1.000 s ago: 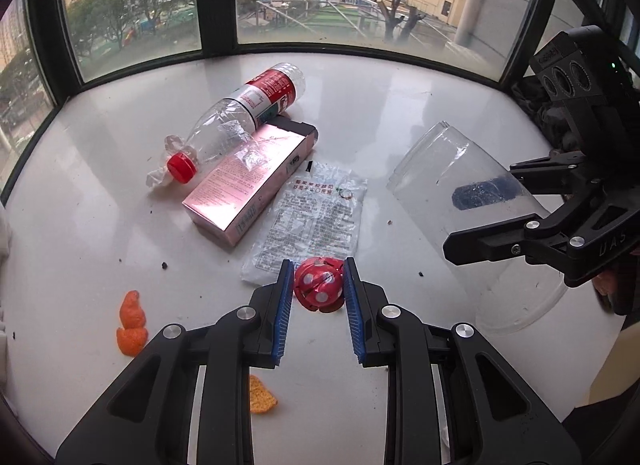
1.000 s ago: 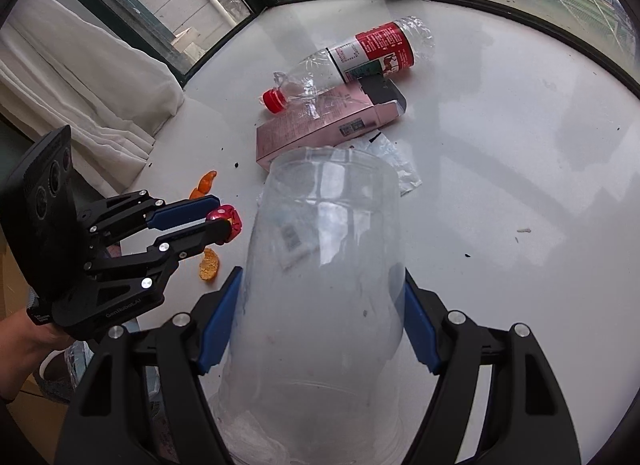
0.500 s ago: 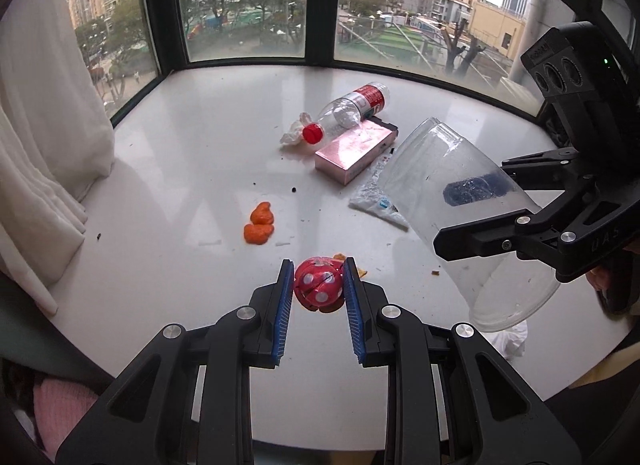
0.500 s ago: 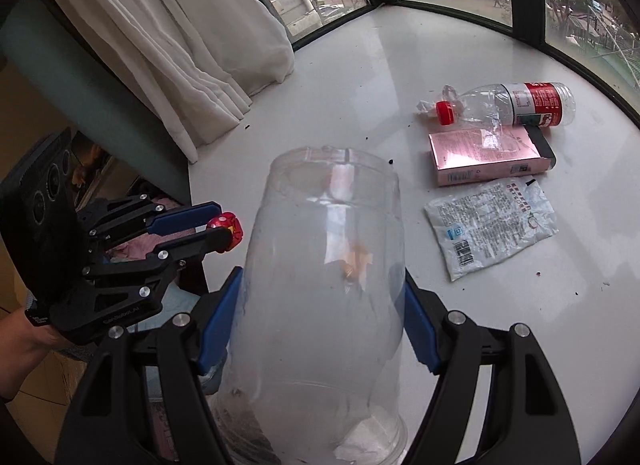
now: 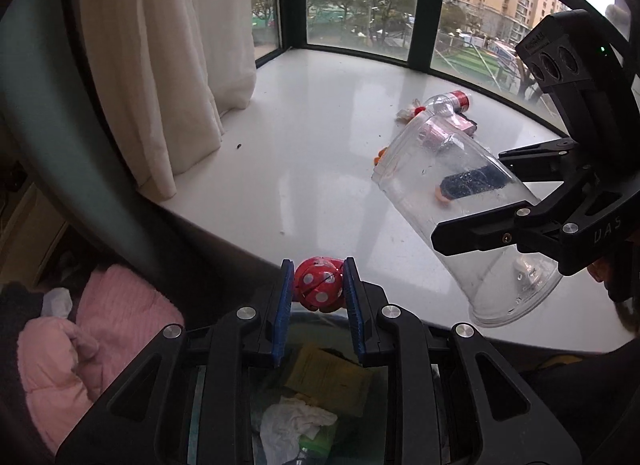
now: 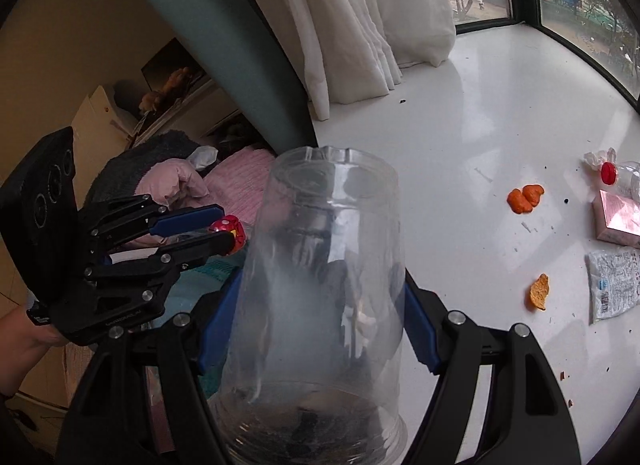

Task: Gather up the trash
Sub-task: 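Carry the cup and red lid over the bin and open both grippers, then move both grippers back over the table to the crumpled white tissue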

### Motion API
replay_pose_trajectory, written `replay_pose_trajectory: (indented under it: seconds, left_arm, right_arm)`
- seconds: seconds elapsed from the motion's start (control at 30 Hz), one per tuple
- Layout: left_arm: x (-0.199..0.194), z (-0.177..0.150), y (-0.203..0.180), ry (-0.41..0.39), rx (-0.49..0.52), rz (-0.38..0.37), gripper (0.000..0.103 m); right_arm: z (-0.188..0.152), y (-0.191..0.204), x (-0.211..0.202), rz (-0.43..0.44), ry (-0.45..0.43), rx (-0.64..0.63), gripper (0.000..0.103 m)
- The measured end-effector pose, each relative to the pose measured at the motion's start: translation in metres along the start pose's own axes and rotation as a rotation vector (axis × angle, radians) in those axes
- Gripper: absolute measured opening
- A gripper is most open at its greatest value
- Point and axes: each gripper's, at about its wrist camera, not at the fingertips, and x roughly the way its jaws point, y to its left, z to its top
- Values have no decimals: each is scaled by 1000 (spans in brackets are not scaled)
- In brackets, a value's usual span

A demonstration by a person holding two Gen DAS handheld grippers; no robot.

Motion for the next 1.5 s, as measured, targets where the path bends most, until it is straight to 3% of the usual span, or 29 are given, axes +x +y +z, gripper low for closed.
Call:
replay_pose_trajectory:
  seconds: [0.27,0.47,0.73,0.9,0.97,1.03,1.27,1.5]
  left_arm:
    - [-34,-58,42,31,-105,63,23]
    - [-35,-95,65,77,-159,76,23]
    - [-22,-121,74,122,-183,55,23]
    - [-19,-124,76,119,-194,39,23]
    - [-19,-124,76,119,-188,50,33]
    - [-20,-124,76,115,-189,61,55]
    - [-25,-119,78,97,-196,75,93]
    - [-33,-112,81,68,-221,94,97]
  right_arm:
    - [3,64,48,61,85,-107,70]
    - [-11,94,80,80,154,-153,70]
    - [-32,106,110,51,236,-198,70]
    - [-35,105,113,32,241,-200,72]
    - [-35,103,112,30,232,-195,74]
    - [-34,102,109,20,212,-202,88]
    - [-28,101,92,1,135,-237,93]
    - [-21,87,66,-23,57,-197,93]
